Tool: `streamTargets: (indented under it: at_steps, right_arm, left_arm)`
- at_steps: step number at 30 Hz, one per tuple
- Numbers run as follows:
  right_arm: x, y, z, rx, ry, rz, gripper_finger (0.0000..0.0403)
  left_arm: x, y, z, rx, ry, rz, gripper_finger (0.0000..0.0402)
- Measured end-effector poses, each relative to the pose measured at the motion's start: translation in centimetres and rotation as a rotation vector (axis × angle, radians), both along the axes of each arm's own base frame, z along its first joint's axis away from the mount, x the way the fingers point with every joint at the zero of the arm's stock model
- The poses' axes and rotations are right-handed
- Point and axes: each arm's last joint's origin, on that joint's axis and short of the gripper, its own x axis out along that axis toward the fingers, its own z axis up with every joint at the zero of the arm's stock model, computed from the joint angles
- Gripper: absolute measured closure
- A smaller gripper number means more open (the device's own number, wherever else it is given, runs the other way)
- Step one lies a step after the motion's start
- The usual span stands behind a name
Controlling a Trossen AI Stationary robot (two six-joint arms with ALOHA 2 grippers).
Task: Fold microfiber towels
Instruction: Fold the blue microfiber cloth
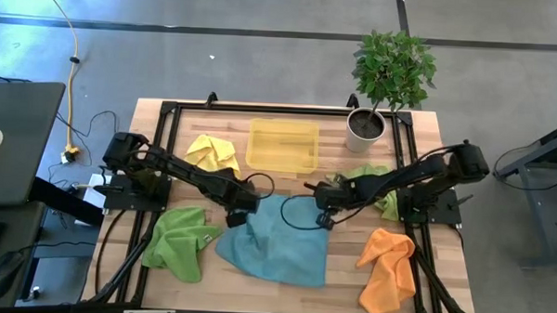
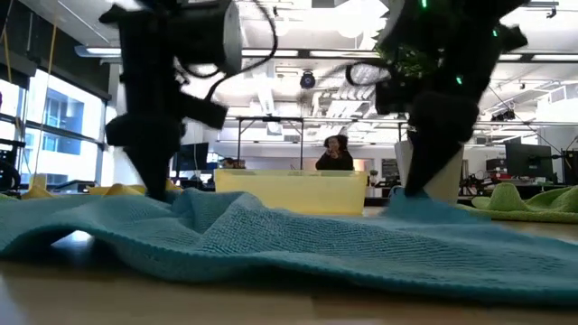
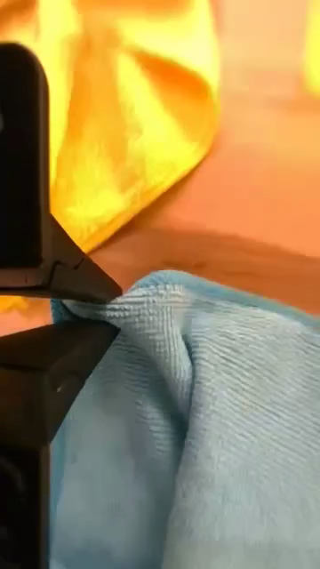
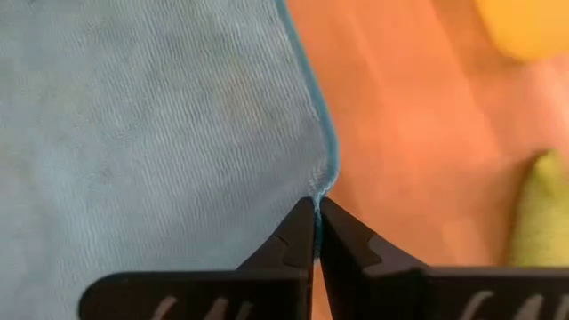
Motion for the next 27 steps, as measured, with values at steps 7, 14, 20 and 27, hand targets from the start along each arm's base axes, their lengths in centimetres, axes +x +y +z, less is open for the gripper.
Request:
streamTargets:
  at_steps: [7,14,20,27]
  right_arm:
    - [0.5,-0.2,3.6,-0.119,0.02,0.033,0.0402]
    - [1.0,-0.1,7.6,-0.214,0.081,0.074,0.0403]
    - [0.7,-0.2,11.4,-0.316,0.142,0.054,0.0403]
    - [-0.1,-0.6,13.6,-0.42,0.207,0.034,0.0403]
  left_arm:
    - [0.3,0.3,2.4,0.05,0.087,-0.031,0.0396]
    - [1.3,0.5,6.0,0.136,0.118,-0.119,0.0397]
    - [1.8,0.7,10.0,0.225,0.132,-0.135,0.0399]
    - [1.9,1.0,14.1,0.34,0.111,-0.134,0.0397]
